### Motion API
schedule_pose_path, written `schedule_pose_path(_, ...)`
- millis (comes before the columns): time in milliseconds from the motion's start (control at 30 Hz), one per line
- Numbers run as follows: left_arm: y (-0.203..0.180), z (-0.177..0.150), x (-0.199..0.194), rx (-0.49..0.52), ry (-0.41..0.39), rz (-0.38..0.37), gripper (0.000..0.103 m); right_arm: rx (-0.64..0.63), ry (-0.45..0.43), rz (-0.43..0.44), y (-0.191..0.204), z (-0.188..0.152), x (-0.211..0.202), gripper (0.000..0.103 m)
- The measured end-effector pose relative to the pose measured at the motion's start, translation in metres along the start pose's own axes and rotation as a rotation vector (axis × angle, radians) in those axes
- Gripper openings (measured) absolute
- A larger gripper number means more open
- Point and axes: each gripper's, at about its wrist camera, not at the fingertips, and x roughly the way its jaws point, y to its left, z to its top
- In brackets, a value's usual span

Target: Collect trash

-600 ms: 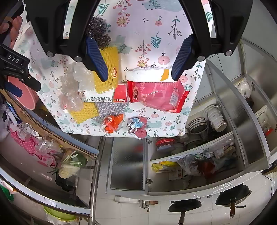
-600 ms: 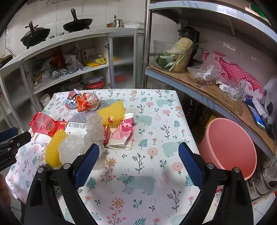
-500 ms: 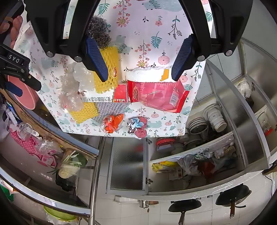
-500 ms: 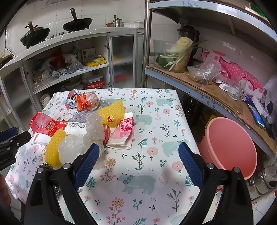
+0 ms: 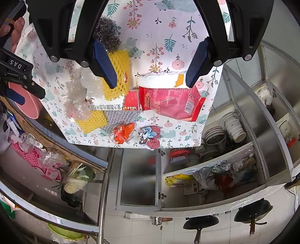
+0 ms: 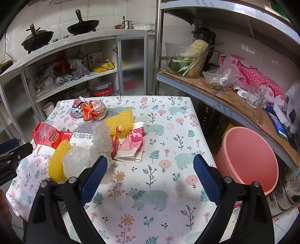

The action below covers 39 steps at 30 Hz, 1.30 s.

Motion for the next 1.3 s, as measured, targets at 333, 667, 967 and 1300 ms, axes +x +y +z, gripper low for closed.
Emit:
schedule_pose_path(333,-0.003,0.0,-0.003,0.001,-0.002,0.0,0.075,0.001,0.0,0.0,0.0,0.001,0.0,0.093)
schedule_pose_path(667,-0.005,0.005,-0.005,0.003,-0.003,-0.001,0.075,0.001,0.001,0.0,0.0,0.001,0.0,0.093)
schedule_pose_path(967,-0.006,0.006,-0.005,0.003,-0.004,0.0,0.075,0.0,0.0,-0.001,0.0,0.001,0.0,0.093)
schedule_pose_path(1300,-0.005,0.008,-0.004,0.002,-0.005,-0.001,0.075,0.001,-0.001,-0.002,-0.002,0.001,0.002,0.093)
